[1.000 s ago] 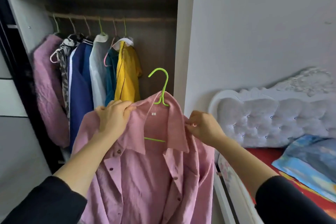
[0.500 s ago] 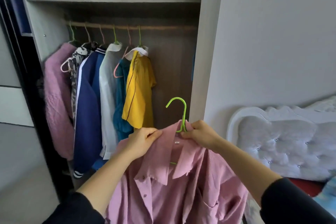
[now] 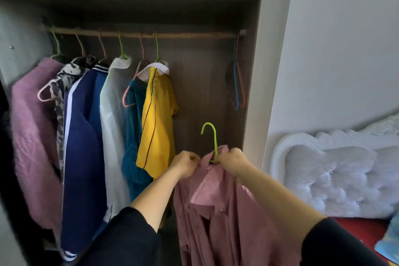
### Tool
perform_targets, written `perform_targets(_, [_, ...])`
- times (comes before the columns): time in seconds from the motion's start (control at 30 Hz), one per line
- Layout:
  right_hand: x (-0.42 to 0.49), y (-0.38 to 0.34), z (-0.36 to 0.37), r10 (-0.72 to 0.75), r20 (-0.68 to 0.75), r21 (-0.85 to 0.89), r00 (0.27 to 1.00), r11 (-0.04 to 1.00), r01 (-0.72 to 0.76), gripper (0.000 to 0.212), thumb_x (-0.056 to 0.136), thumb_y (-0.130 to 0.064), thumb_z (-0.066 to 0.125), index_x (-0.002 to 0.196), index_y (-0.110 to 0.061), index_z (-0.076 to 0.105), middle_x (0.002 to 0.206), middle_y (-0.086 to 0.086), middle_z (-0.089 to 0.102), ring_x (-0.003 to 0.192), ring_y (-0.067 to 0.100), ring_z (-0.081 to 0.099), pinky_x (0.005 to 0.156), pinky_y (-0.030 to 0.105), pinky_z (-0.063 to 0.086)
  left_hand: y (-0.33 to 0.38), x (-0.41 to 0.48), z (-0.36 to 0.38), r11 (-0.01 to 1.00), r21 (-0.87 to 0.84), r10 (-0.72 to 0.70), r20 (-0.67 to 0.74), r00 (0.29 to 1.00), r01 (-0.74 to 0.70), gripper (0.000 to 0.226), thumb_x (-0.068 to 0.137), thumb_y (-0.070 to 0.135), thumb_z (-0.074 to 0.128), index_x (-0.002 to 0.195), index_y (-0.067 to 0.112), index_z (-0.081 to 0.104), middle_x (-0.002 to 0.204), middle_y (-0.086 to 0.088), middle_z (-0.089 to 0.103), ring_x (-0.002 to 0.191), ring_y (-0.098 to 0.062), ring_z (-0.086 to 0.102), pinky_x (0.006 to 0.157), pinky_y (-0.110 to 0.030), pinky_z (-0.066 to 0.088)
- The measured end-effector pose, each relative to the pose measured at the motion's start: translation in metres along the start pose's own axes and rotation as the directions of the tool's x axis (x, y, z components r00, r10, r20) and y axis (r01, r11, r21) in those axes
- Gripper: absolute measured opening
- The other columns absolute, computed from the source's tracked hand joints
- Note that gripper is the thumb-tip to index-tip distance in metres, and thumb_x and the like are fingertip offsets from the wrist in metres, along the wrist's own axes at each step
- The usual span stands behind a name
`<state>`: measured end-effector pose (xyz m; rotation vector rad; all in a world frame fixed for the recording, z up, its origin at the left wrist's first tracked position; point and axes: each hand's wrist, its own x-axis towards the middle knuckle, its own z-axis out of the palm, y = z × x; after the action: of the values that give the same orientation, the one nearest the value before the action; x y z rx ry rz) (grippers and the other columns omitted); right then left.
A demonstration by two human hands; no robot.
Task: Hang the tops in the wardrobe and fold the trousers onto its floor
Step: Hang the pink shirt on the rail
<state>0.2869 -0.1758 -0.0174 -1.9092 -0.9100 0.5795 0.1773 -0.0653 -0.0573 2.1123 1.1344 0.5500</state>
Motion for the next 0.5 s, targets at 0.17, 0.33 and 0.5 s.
perform_targets(0.17, [0.035,-0.049,0.023,0.079,0.009,0.312,0.997,0.947,-0.077,0.030,0.097,-0.022,0.041,0.104,-0.004,0.064,0.078,0.006,0.059,0.069,0.018,0.056,0.060,0.026,0.044,0.008,0.062,-0.040,0.991,-0.082,0.110,0.041,0.993,-0.106,0.026,0.096,0.026,0.051,0.111,0.021,0.071,0.111,-0.005,0.070,0.104,-0.025,0.064,0.091,-0.037,0.051])
perform_targets(0.33, [0.079,-0.094,0.032,0.075,-0.263,0.231,0.962,0.973,-0.012,0.045,0.103,-0.038,0.034,0.121,-0.002,0.055,0.115,0.017,0.062,0.109,0.033,0.058,0.096,0.041,0.047,0.023,0.108,-0.084,0.974,-0.048,0.223,0.017,0.975,-0.222,0.026,0.093,0.024,0.053,0.114,0.023,0.069,0.117,-0.002,0.068,0.109,-0.023,0.061,0.097,-0.038,0.049])
perform_targets(0.5, [0.117,-0.135,0.042,0.013,-0.396,0.182,0.918,0.981,0.064,0.050,0.101,-0.045,0.035,0.115,-0.003,0.059,0.115,0.015,0.062,0.109,0.033,0.057,0.080,0.030,0.041,0.047,0.143,-0.130,0.919,0.053,0.394,-0.094,0.914,-0.391,0.036,0.089,0.010,0.048,0.119,0.019,0.066,0.125,-0.007,0.064,0.123,-0.026,0.052,0.104,-0.035,0.042])
